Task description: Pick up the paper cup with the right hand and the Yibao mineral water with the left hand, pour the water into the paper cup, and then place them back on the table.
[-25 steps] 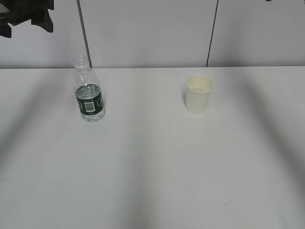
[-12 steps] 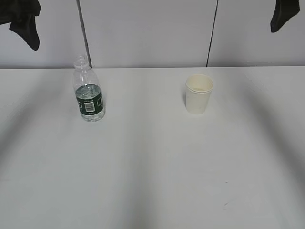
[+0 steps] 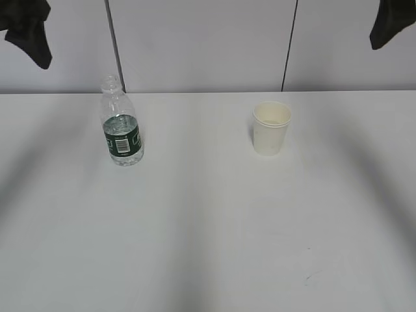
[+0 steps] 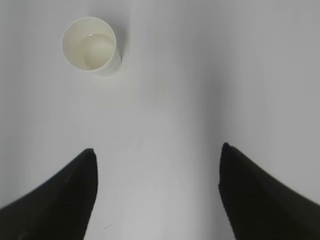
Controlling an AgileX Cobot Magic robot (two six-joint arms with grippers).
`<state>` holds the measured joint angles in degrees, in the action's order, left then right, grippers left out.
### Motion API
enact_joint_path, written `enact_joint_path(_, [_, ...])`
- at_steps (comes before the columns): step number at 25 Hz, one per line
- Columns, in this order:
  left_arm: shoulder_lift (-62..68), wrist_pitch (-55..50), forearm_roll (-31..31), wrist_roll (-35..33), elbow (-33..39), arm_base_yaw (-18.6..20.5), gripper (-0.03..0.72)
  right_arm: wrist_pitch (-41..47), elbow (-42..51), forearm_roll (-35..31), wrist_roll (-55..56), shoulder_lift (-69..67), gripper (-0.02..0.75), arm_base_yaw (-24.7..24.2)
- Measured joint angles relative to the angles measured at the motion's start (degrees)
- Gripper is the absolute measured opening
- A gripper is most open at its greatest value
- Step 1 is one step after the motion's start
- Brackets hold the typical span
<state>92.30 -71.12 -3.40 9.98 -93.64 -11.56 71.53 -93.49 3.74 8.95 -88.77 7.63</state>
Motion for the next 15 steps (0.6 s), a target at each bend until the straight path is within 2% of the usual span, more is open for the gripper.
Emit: enact_joint_path(15, [-31.20, -0.44, -1.18, -0.13, 29.18, 0.00, 0.575, 0.29, 31.77, -2.23, -0.23, 36.34, 0.586, 0.00])
